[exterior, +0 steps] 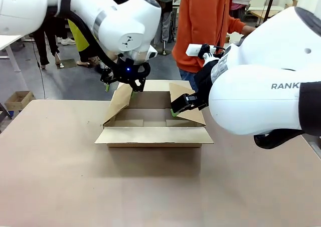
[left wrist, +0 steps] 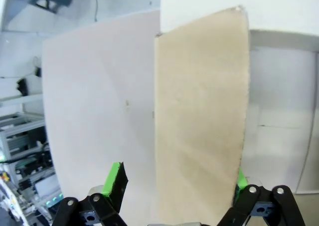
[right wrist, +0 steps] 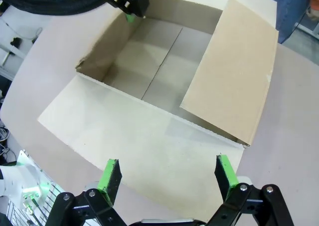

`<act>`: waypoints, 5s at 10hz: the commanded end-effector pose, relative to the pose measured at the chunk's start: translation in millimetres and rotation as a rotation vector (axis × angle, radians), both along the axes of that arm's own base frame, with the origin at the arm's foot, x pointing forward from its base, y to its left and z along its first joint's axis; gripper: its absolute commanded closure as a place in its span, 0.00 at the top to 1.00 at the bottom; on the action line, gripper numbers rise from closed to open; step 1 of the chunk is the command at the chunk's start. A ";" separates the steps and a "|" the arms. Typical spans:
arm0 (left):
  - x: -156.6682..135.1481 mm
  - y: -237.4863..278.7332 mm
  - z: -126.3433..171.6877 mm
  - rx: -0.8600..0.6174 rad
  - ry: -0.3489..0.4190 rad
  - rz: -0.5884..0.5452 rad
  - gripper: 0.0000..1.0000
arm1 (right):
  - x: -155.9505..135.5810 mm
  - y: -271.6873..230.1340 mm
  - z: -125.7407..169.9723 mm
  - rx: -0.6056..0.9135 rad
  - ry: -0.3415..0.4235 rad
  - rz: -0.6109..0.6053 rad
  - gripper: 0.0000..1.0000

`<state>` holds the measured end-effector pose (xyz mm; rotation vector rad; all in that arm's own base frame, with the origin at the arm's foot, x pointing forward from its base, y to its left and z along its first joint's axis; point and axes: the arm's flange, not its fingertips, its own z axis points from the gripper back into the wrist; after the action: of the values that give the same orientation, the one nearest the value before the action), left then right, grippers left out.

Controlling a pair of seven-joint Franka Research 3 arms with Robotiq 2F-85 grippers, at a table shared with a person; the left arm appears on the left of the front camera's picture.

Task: Pack the gift set into the box.
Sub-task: Place both hands on the side flaps of the Package Box and spread them outward.

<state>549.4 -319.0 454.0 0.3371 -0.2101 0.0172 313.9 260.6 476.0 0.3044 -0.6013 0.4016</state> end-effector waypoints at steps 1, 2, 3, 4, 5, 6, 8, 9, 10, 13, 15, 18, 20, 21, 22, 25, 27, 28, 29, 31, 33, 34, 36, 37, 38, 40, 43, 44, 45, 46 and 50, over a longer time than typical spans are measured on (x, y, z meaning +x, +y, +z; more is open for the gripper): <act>-14.3 33.5 10.5 -0.079 -0.007 0.016 1.00 | 2.0 0.7 -0.4 0.003 -0.018 0.002 1.00; -16.8 48.6 15.4 -0.110 -0.007 0.023 1.00 | 2.0 0.7 -0.4 0.003 -0.018 0.002 1.00; -17.2 65.7 17.5 -0.144 0.004 0.041 1.00 | 2.0 0.7 -0.4 0.003 -0.018 0.002 1.00; -17.3 83.8 16.3 -0.184 0.007 0.068 1.00 | 2.0 0.7 -0.4 0.003 -0.018 0.002 1.00; -17.4 103.0 13.6 -0.235 0.022 0.085 1.00 | 2.0 0.7 -0.4 0.003 -0.018 0.002 1.00; -18.0 120.7 13.0 -0.285 0.031 0.092 1.00 | 2.0 0.7 -0.4 0.003 -0.018 0.002 1.00; -20.3 159.8 19.6 -0.390 0.020 0.124 1.00 | 2.0 0.7 -0.4 0.003 -0.018 0.002 1.00; -22.3 176.2 23.0 -0.453 0.020 0.117 1.00 | 2.0 0.7 -0.4 0.003 -0.018 0.002 1.00; -22.2 191.6 21.9 -0.523 0.042 0.099 1.00 | 2.0 0.7 -0.4 0.003 -0.018 0.002 1.00; -17.2 231.7 2.7 -0.677 0.100 0.048 1.00 | 2.0 0.7 -0.4 0.003 -0.018 0.002 1.00; -11.8 252.8 -13.1 -0.716 0.100 0.032 1.00 | 2.0 0.7 -0.4 0.003 -0.018 0.002 1.00; -6.3 282.8 -37.3 -0.913 0.175 -0.011 1.00 | 2.0 0.7 -0.4 0.003 -0.018 0.002 1.00; -7.0 269.5 -24.0 -0.742 0.114 0.052 1.00 | 0.3 0.2 -0.7 0.000 0.001 0.000 1.00; -7.0 269.5 -24.0 -0.742 0.114 0.052 1.00 | 6.4 9.0 -1.7 -0.027 0.007 0.045 1.00; -7.0 269.5 -24.0 -0.742 0.114 0.052 1.00 | 26.1 27.6 4.1 -0.116 0.062 0.030 1.00; -7.0 269.5 -24.0 -0.742 0.114 0.052 1.00 | 99.4 84.4 24.8 -0.318 0.330 -0.126 1.00; -7.0 269.5 -24.0 -0.742 0.114 0.052 1.00 | 75.1 37.0 6.9 -0.285 0.201 -0.084 1.00; -7.0 269.5 -24.0 -0.742 0.114 0.052 1.00 | 95.7 51.2 17.2 -0.290 0.205 -0.140 1.00; -7.0 269.5 -24.0 -0.742 0.114 0.052 1.00 | 100.8 55.8 14.2 -0.340 0.206 -0.228 1.00; -7.0 269.5 -24.0 -0.742 0.114 0.052 1.00 | 140.5 97.0 6.0 -0.442 0.203 -0.213 1.00; -7.0 269.5 -24.0 -0.742 0.114 0.052 1.00 | 171.5 130.3 -11.0 -0.557 0.273 -0.242 1.00; -7.0 269.5 -24.0 -0.742 0.114 0.052 1.00 | 178.8 139.1 -25.9 -0.613 0.255 -0.318 1.00; -7.0 269.5 -24.0 -0.742 0.114 0.052 1.00 | 184.9 151.5 -56.6 -0.675 0.192 -0.408 1.00; -7.0 269.5 -24.0 -0.742 0.114 0.052 1.00 | 186.5 151.8 -68.9 -0.678 0.167 -0.404 1.00; -7.0 269.5 -24.0 -0.742 0.114 0.052 1.00 | 188.2 143.7 -74.7 -0.715 0.133 -0.463 1.00; -7.0 269.5 -24.0 -0.742 0.114 0.052 1.00 | 191.2 120.0 -78.4 -0.781 0.131 -0.562 1.00; -7.0 269.5 -24.0 -0.742 0.114 0.052 1.00 | 192.8 84.9 -60.8 -0.719 0.139 -0.641 1.00; -7.0 269.5 -24.0 -0.742 0.114 0.052 1.00 | 192.1 71.5 -48.4 -0.688 0.135 -0.674 1.00; -7.0 269.5 -24.0 -0.742 0.114 0.052 1.00 | 191.1 58.8 -35.3 -0.629 0.142 -0.684 1.00; -7.0 269.5 -24.0 -0.742 0.114 0.052 1.00 | 190.9 42.9 -23.5 -0.591 0.153 -0.707 1.00; -7.0 269.5 -24.0 -0.742 0.114 0.052 1.00 | 182.8 -26.8 -5.7 -0.474 0.222 -0.738 1.00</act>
<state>543.5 -48.2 427.7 -0.4110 -0.0669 0.1116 507.7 258.9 477.0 -0.3944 -0.3550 -0.2032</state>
